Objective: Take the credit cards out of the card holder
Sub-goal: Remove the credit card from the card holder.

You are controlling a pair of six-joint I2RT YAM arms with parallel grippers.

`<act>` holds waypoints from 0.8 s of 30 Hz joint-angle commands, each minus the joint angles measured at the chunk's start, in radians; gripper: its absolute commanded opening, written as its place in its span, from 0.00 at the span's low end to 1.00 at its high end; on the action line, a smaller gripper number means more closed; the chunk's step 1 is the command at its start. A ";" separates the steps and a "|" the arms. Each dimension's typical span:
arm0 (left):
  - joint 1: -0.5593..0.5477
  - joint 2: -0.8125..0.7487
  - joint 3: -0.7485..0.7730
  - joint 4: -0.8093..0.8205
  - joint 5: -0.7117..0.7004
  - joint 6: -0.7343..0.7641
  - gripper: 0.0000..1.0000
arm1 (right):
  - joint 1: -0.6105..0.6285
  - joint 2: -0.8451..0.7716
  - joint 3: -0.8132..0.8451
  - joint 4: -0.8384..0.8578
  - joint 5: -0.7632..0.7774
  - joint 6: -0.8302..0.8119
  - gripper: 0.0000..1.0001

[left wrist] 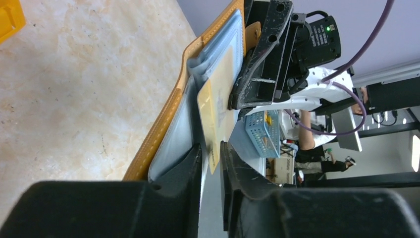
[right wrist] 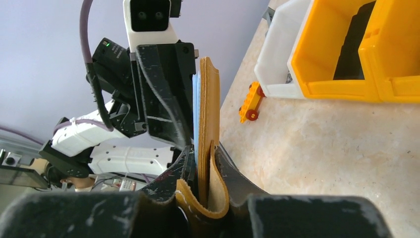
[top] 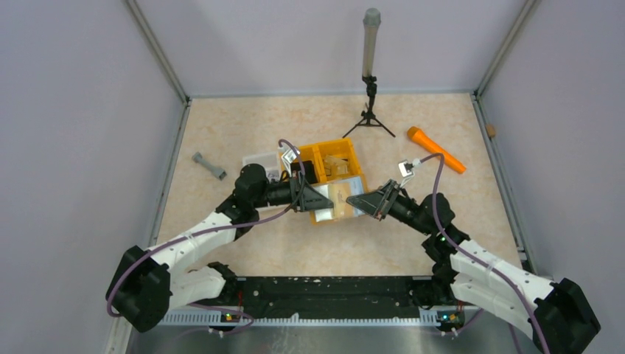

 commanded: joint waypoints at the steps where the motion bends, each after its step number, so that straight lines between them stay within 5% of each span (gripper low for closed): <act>1: 0.005 0.005 -0.011 0.092 0.017 -0.020 0.31 | -0.006 -0.013 0.008 0.080 -0.009 0.001 0.00; 4: 0.005 0.022 -0.003 0.105 0.023 -0.026 0.42 | -0.006 -0.008 0.008 0.086 -0.018 0.007 0.00; 6: 0.004 0.035 0.000 0.123 0.033 -0.037 0.41 | -0.006 -0.008 0.009 0.086 -0.021 0.005 0.00; 13: -0.008 0.067 0.007 0.174 0.041 -0.061 0.29 | -0.006 0.008 0.011 0.079 -0.030 0.000 0.00; 19: -0.012 0.074 -0.001 0.185 0.036 -0.062 0.00 | -0.006 0.000 0.014 0.058 -0.017 -0.010 0.00; 24: 0.006 0.045 -0.005 0.109 0.024 -0.023 0.00 | -0.014 -0.065 0.037 -0.070 0.025 -0.053 0.00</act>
